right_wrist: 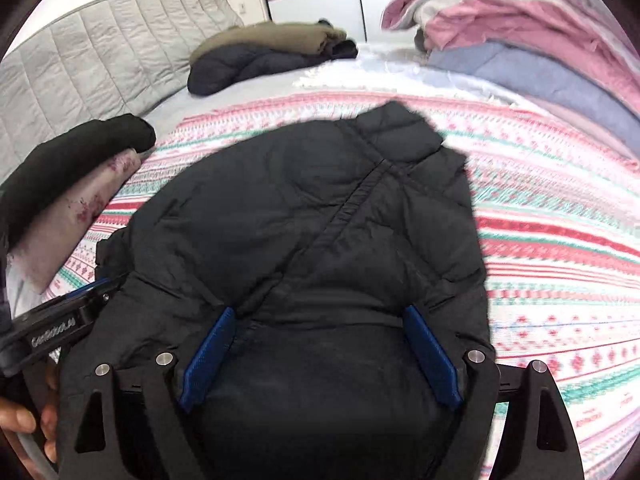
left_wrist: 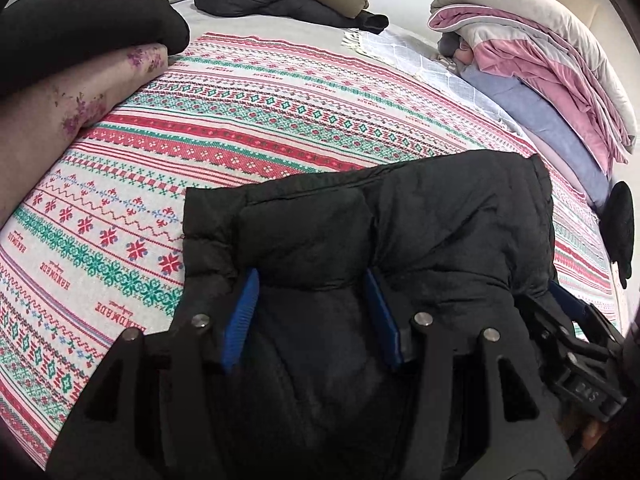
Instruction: Fold large clothes
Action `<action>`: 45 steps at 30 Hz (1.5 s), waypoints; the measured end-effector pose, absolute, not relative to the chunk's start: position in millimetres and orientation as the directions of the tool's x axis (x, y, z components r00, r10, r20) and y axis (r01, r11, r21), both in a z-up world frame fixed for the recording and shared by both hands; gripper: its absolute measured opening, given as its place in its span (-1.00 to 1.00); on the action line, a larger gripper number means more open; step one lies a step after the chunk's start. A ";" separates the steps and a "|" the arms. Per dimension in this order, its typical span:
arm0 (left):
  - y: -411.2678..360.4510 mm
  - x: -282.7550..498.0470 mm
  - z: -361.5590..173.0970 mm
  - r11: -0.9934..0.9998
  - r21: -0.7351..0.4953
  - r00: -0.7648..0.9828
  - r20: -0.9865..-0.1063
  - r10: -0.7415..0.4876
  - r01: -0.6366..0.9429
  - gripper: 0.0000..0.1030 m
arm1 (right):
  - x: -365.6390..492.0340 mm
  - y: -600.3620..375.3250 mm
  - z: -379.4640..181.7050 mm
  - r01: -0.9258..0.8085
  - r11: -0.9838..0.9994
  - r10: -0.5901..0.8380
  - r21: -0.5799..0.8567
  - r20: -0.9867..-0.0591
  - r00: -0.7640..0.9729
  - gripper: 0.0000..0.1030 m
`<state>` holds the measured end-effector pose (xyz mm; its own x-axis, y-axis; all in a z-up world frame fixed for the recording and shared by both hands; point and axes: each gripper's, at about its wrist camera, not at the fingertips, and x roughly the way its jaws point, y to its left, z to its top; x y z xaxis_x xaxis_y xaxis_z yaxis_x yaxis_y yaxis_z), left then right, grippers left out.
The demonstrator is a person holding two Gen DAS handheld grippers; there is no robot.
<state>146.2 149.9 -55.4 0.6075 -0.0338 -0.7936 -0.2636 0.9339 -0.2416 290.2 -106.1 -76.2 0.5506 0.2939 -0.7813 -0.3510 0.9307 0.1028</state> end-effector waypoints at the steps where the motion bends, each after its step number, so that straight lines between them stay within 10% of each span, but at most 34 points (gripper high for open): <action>1: 151.5 143.7 -51.4 0.930 -0.251 0.605 -0.795 -0.039 -0.269 0.09 | 284.7 -109.0 -70.5 -0.346 0.933 0.287 0.095 -0.777 0.560 0.69; 21: 189.5 20.7 -33.5 0.833 -0.491 0.540 -0.787 -0.299 -0.255 0.36 | 216.7 -208.3 -13.8 -0.234 0.910 0.415 0.343 -0.753 0.510 0.72; 45: 163.8 21.5 -75.7 0.693 -0.688 0.492 -0.689 -0.531 -0.216 0.62 | 204.8 -218.0 -91.7 -0.034 0.788 0.596 0.614 -0.750 0.287 0.93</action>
<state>21.5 163.8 -75.7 0.4924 -0.5314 -0.6893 -0.2158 0.6927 -0.6882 204.8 -218.0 -91.7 0.2872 0.5963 -0.7496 -0.0337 0.7884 0.6143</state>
